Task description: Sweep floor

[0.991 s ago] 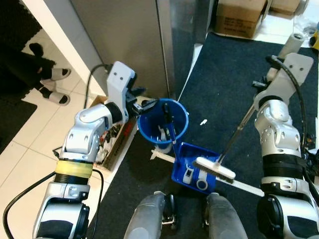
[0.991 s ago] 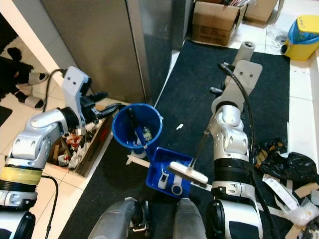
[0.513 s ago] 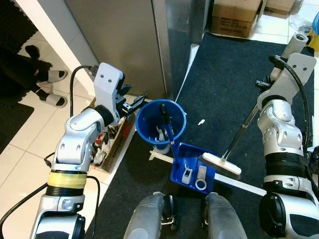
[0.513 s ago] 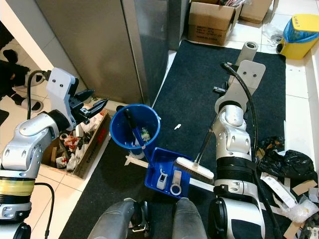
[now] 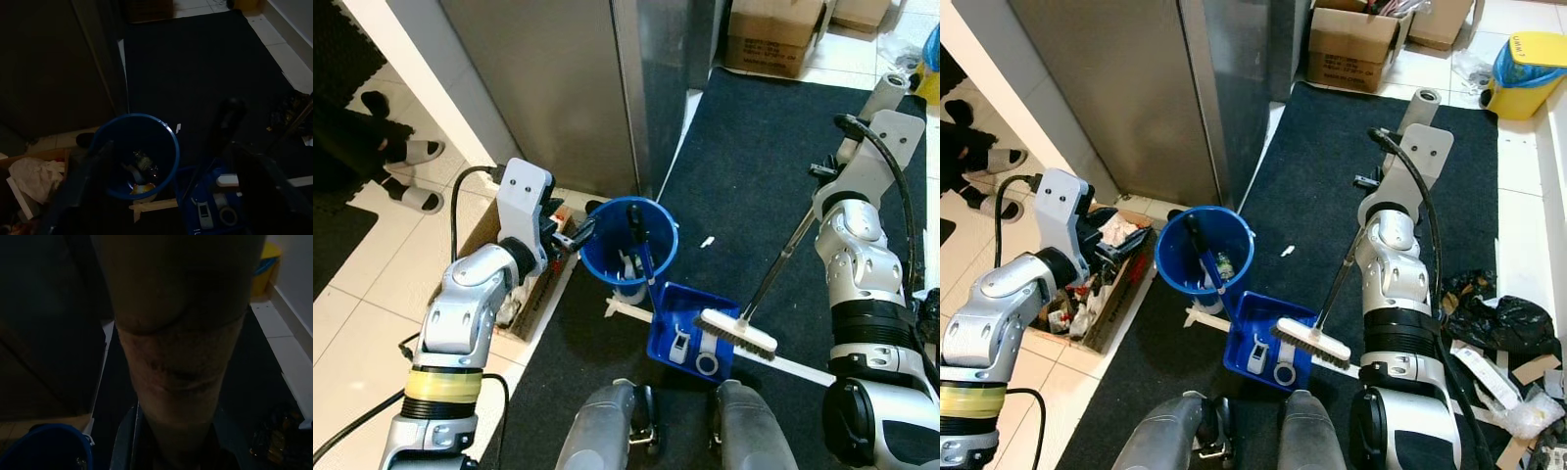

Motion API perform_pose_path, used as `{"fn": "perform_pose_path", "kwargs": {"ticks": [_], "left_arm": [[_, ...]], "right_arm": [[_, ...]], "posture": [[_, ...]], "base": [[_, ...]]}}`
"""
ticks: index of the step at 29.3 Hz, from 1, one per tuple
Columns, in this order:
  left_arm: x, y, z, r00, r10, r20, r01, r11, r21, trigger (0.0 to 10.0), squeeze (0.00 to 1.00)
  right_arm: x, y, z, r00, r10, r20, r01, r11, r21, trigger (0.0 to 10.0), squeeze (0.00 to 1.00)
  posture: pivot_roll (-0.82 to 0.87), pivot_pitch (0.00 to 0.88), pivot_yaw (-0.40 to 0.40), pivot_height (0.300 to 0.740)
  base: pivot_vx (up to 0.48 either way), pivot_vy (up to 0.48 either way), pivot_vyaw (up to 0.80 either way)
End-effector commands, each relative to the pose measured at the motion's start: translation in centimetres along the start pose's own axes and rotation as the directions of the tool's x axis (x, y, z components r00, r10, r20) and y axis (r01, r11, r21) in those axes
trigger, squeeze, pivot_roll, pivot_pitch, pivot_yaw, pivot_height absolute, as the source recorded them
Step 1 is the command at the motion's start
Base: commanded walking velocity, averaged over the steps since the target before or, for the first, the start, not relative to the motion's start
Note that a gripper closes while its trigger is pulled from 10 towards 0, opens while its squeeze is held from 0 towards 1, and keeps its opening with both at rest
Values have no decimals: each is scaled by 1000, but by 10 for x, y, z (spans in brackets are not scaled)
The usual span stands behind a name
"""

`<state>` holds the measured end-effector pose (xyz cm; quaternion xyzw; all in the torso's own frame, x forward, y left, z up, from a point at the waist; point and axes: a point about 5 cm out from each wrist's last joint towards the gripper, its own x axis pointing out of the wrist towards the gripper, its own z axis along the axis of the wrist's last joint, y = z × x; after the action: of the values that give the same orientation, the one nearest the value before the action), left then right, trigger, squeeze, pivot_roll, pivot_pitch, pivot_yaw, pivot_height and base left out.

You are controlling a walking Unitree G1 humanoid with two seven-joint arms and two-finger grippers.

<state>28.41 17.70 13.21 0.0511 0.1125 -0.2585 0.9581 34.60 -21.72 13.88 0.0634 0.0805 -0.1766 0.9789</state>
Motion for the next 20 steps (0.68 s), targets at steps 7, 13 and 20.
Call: {"fn": "perform_pose_path", "kwargs": {"ticks": [7,13,20], "left_arm": [[12,-13,-23,992,-108,-71,96,984,-147,10000,0],[25,-9,-30,991,-84,-105,74,993,-90,10000,0],[45,9,-31,995,-45,-89,36,994,-105,10000,0]], "right_arm": [[2,9,4,999,26,25,-26,1000,-6,10000,0],[3,12,5,999,36,27,-35,999,-8,10000,0],[5,14,7,999,40,29,-40,999,-4,10000,0]], "posture": [[-6,60,66,740],[-11,59,62,740],[-26,51,57,740]], "base": [[0,0,0],[0,0,0],[0,0,0]]}}
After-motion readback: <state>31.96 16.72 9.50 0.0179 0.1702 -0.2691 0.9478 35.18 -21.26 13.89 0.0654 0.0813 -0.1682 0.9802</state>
